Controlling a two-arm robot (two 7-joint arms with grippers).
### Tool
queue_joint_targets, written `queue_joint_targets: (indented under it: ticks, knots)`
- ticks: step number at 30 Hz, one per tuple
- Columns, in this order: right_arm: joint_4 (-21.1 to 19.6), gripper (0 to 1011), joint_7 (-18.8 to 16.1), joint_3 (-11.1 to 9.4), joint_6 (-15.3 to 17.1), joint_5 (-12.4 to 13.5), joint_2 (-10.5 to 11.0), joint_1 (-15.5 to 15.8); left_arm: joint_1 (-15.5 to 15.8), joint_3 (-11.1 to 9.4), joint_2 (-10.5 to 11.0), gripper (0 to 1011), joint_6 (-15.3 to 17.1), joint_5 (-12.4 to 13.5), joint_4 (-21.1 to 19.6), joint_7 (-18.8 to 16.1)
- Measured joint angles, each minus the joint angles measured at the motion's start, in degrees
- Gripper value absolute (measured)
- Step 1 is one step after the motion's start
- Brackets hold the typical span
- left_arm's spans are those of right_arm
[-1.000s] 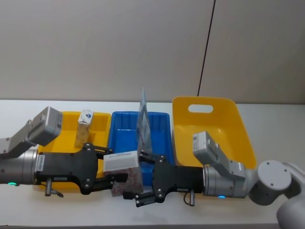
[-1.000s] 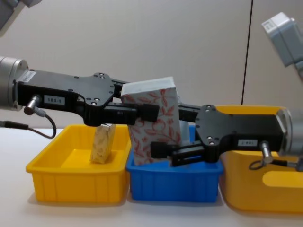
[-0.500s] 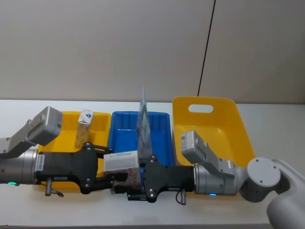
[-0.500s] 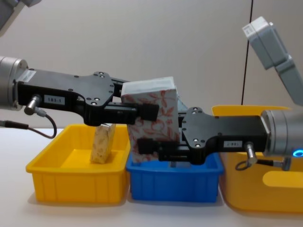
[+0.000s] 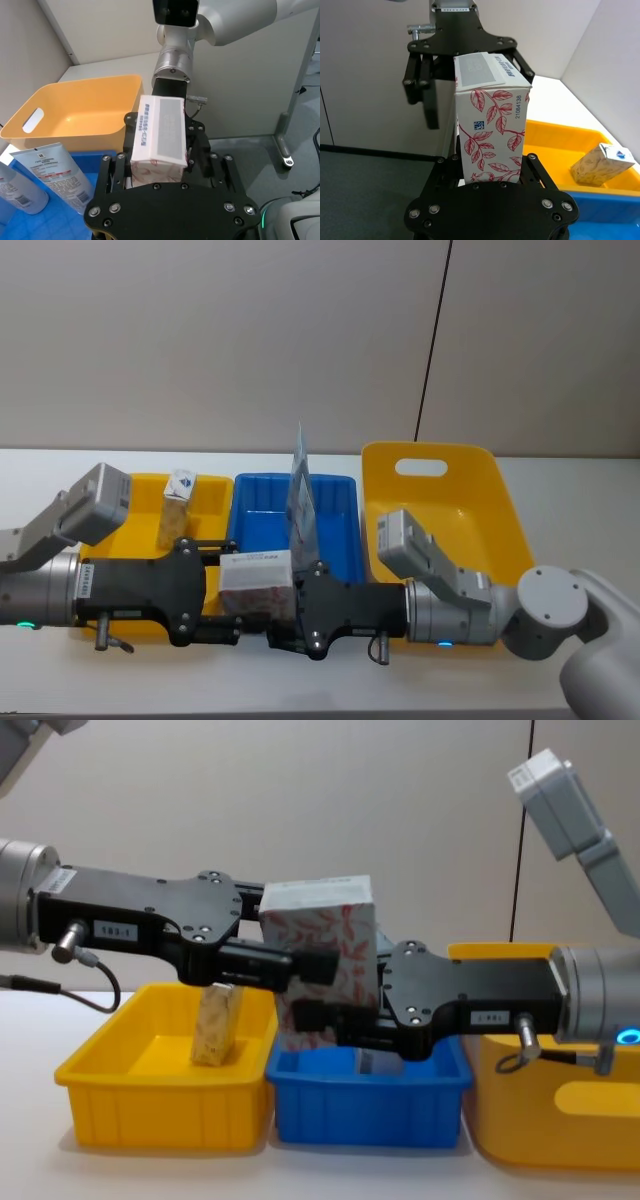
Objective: Bimanual collaborative sorting of washing and personal care products
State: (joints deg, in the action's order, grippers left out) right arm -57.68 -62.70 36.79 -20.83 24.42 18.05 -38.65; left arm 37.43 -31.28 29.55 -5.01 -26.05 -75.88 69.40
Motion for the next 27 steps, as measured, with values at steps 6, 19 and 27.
queue_joint_targets:
  ticks: [6,19,27]
  knots:
    - [-1.28,375,0.27,-0.05,0.41,0.56,0.88,0.44,0.0,0.0,0.01,835,0.0,0.0,0.0,0.03]
    - [-6.83,375,0.45,-1.15,1.87,2.6,5.31,3.34,0.0,0.02,0.01,1001,0.0,0.03,0.0,0.04]
    - [-11.4,375,0.78,-2.56,3.2,4.62,9.49,6.37,0.0,0.03,0.01,1001,0.0,0.03,0.0,0.03]
